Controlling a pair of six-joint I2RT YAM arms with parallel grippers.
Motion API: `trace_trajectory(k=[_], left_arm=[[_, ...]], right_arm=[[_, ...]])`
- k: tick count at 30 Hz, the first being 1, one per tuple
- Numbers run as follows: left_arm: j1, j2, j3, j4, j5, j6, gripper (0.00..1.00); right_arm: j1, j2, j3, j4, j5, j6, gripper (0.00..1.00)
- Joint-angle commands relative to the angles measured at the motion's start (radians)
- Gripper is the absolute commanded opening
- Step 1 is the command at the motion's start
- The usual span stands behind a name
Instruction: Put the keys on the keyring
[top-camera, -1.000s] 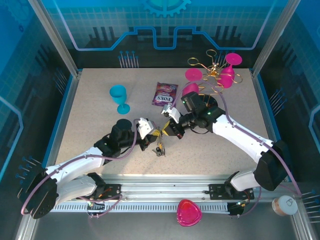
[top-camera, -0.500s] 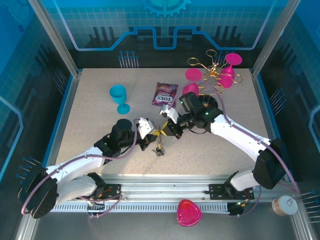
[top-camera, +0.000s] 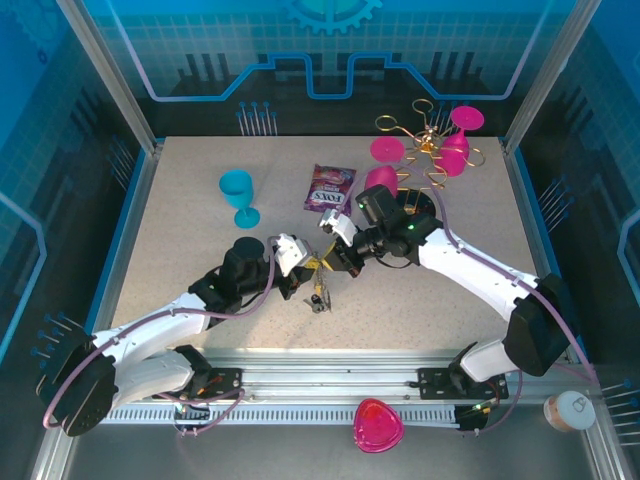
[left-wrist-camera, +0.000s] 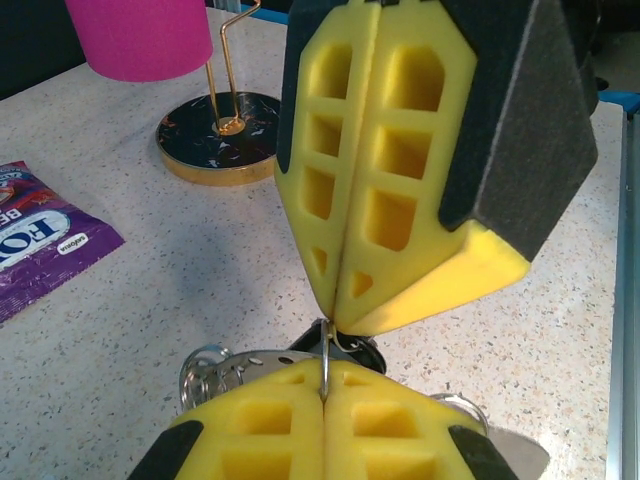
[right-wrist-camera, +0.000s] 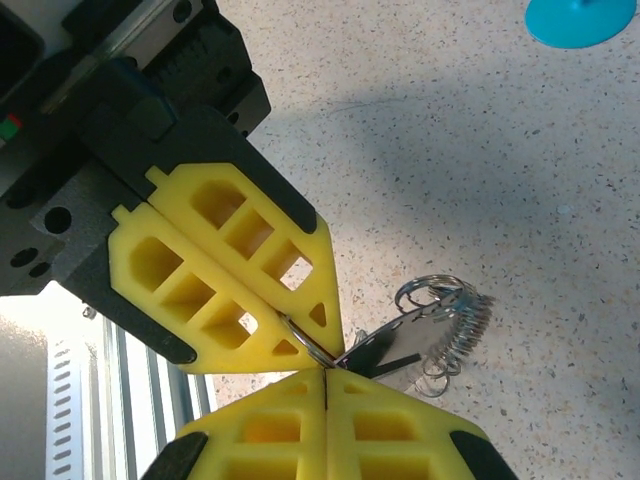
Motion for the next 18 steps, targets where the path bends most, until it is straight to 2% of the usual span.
trace_trajectory(k=[1,7,18], left_arm=[[-0.007,0.003,0.034,0.020,0.025,-0.015,0.00],[-0.007,0.009,0.032,0.027,0.025,-0.016,0.00],[-0.007,0.005,0.031,0.035,0.024,-0.017,0.00]], right_arm=[[0.008,-0.016,-0.008,0.091,-0.028,0.026,0.00],[-0.005,-0.034,-0.030,0.120,-0.086,0.038,0.00],[-0.005,-0.011,-0.018,0.081,0.017,0.057,0.00]])
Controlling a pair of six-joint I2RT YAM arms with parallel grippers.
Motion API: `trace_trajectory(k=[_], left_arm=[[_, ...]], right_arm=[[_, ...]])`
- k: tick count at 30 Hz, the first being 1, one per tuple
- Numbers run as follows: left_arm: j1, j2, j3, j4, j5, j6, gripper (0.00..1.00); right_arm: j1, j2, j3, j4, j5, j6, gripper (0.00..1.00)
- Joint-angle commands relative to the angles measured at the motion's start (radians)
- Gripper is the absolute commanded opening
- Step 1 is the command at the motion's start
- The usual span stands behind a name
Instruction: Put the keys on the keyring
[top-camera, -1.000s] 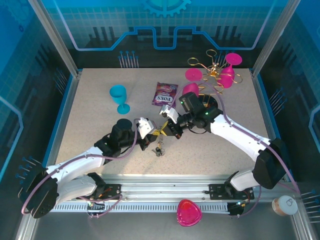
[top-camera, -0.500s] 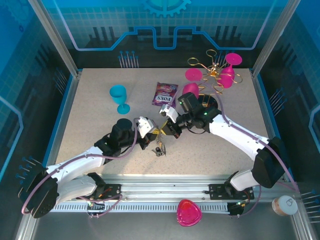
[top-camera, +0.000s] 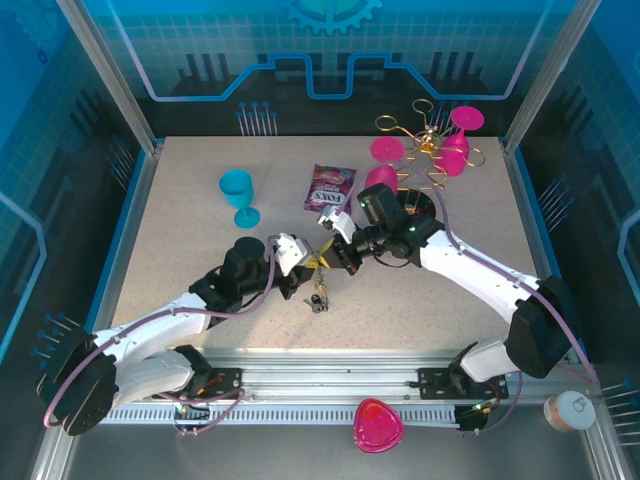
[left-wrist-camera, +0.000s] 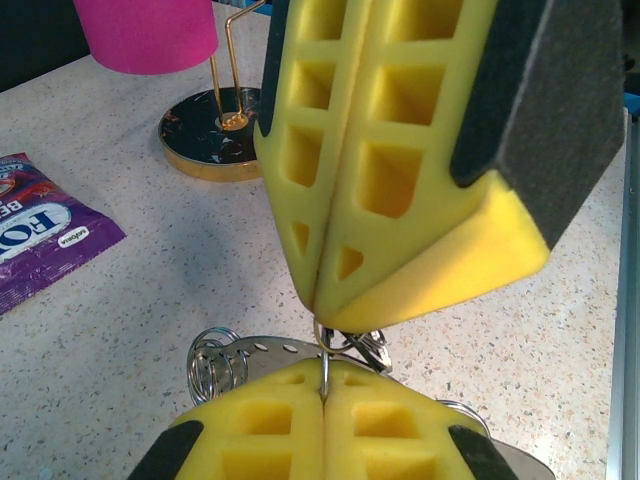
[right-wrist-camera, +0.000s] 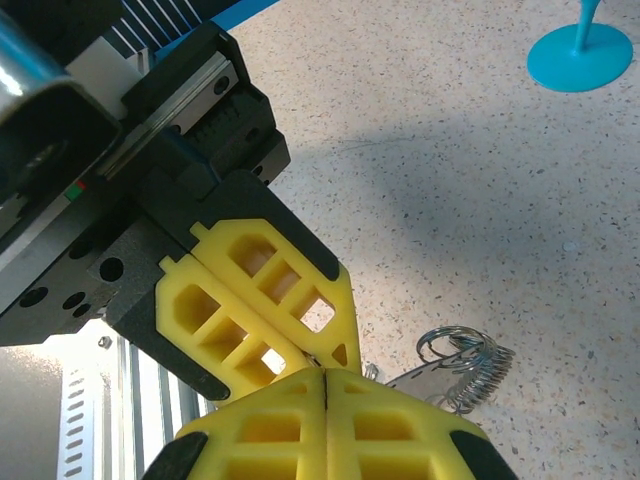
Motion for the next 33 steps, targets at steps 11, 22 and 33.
trace_trajectory(k=[11,22,33], left_arm=[[-0.007,0.002,0.029,0.057,0.034,-0.025,0.00],[-0.042,0.010,0.041,0.029,-0.041,0.079,0.00],[-0.057,0.009,0.025,0.078,-0.040,0.134,0.00]], right_arm=[[-0.002,0.015,0.011,-0.034,0.116,0.006,0.00],[-0.007,0.031,0.048,-0.030,0.196,0.152,0.00],[-0.019,0.043,0.055,-0.028,0.220,0.245,0.00]])
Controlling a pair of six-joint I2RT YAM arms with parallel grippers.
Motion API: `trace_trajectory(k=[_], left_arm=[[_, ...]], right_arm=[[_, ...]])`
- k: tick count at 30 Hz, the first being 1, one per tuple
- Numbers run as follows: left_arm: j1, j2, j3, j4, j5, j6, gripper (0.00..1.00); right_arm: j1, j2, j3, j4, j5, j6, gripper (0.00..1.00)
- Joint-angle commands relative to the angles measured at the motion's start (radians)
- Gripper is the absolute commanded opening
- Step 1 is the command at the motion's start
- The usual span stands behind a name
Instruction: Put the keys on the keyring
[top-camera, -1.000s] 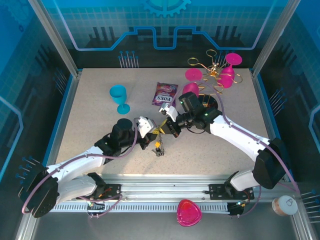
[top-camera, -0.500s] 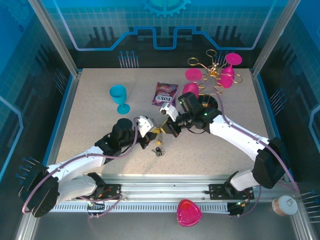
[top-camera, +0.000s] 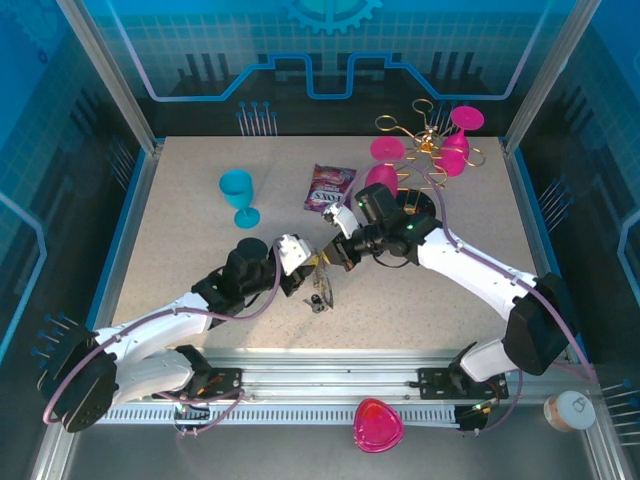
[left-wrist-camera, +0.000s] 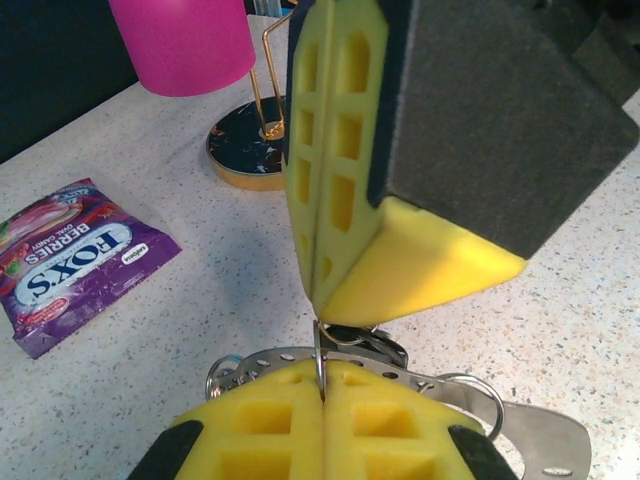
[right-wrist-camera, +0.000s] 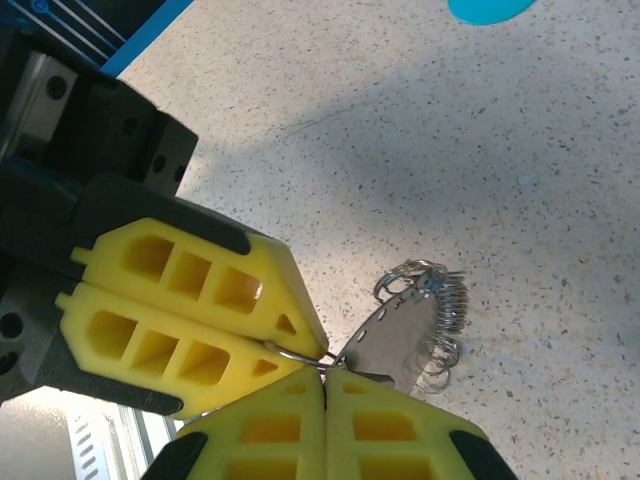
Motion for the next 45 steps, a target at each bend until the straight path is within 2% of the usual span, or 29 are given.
trace_trajectory(k=[1,11,16,26,29,33,38,41,45], left_arm=[[-0.027,-0.002,0.019,0.057,0.080,0.035,0.00],[-0.048,0.002,0.023,0.034,0.037,0.107,0.00],[-0.062,0.002,0.012,0.059,-0.020,0.136,0.00],[-0.064,0.003,-0.020,0.129,-0.054,0.101,0.00],[-0.064,-0.004,-0.032,0.136,-0.067,0.068,0.00],[-0.065,-0.016,-0.051,0.147,-0.077,0.023,0.00],[-0.057,-0.020,-0.055,0.140,-0.049,-0.037,0.00],[-0.039,-0.023,-0.032,0.096,-0.028,-0.125,0.00],[-0.017,-0.039,0.031,-0.026,-0.021,-0.264,0.00]], right_arm=[[-0.022,0.023,0.031,0.013,0.100,0.047,0.00],[-0.037,0.031,0.038,0.048,0.015,0.146,0.00],[-0.051,0.023,0.020,0.079,-0.019,0.200,0.00],[-0.071,0.012,-0.016,0.081,-0.042,0.186,0.00],[-0.111,-0.027,-0.042,0.051,-0.047,0.107,0.00],[-0.136,-0.070,-0.069,-0.015,-0.087,-0.094,0.00],[-0.125,-0.149,-0.151,0.053,-0.147,-0.346,0.00],[-0.122,-0.183,-0.184,0.116,-0.146,-0.483,0.00],[-0.119,-0.182,-0.160,0.076,-0.141,-0.663,0.00]])
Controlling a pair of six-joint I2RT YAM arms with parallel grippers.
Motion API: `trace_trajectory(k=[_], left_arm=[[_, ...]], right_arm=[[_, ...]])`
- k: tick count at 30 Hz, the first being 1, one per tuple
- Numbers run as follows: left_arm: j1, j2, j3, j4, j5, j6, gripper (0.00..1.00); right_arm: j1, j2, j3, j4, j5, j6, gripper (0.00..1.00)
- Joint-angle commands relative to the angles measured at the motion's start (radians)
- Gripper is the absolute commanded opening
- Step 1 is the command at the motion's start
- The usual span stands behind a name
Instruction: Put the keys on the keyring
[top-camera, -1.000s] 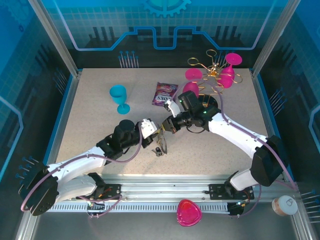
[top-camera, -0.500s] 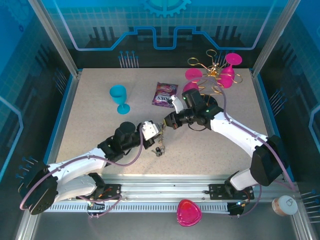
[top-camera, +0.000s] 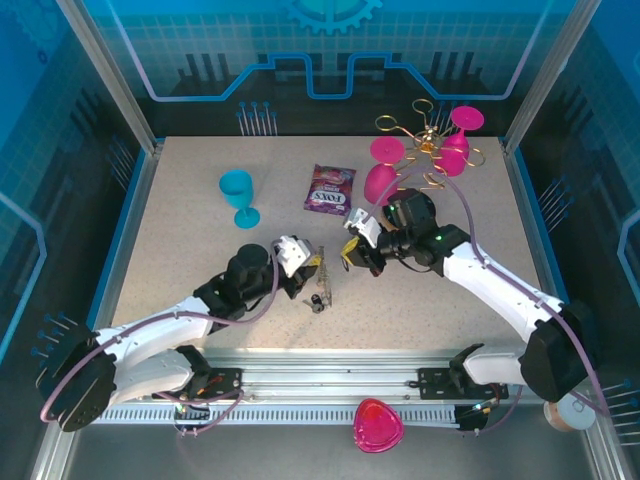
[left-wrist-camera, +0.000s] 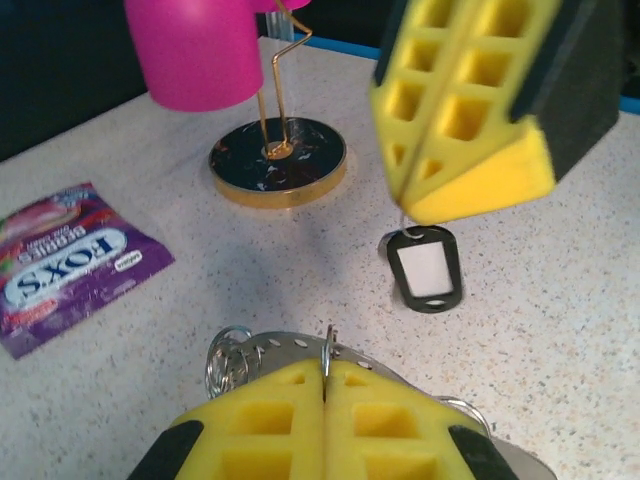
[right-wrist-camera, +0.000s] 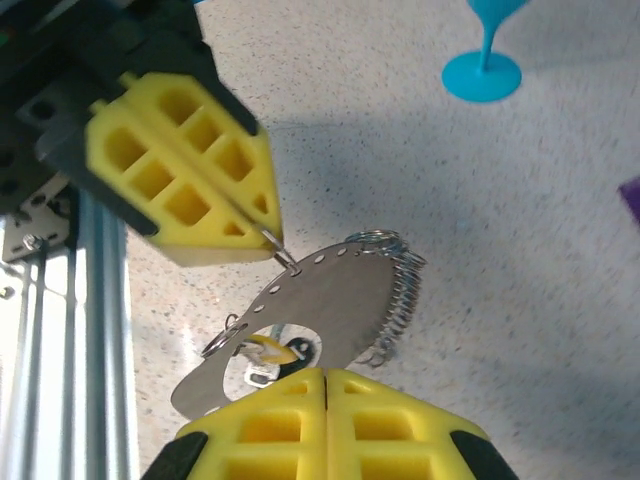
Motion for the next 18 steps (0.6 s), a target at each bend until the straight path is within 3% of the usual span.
trace_trajectory(k=[1,12,18], left_arm=[[0.015,-0.032,0.066,-0.103,0.036,-0.159,0.00],[0.042,-0.033,0.128,-0.189,0.124,-0.489,0.00],[0.068,-0.035,0.128,-0.181,0.178,-0.593,0.00]], right_arm=[[0.011,-0.007,0.023,0.009,-0.020,-0.224,0.00],[0.037,0.038,0.111,-0.002,0.001,-0.448,0.00],[0.046,0.052,0.124,-0.035,-0.065,-0.491,0.00]])
